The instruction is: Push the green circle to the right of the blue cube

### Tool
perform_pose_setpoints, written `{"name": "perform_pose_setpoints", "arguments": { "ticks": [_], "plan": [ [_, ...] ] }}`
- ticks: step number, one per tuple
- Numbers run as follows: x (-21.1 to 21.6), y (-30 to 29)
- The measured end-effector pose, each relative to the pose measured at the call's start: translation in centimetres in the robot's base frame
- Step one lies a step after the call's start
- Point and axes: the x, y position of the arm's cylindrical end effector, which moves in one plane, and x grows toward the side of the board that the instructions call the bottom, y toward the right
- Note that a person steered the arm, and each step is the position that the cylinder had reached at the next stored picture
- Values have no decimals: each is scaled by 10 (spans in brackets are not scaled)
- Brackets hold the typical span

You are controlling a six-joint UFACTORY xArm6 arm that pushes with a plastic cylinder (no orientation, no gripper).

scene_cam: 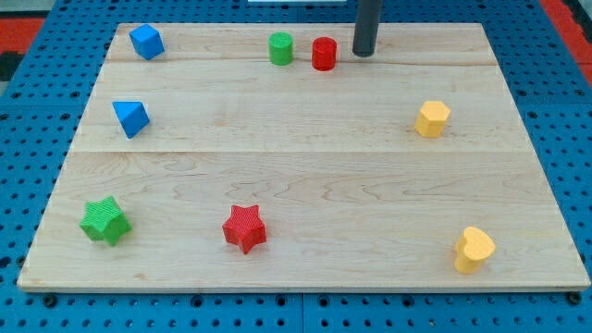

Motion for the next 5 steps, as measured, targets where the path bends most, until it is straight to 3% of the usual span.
{"name": "perform_pose_setpoints", "arguments": {
  "ticks": [1, 2, 4, 5],
  "plan": [
    [14, -39],
    [-11, -61],
    [-21, -63],
    [-27, -125]
  ]
}}
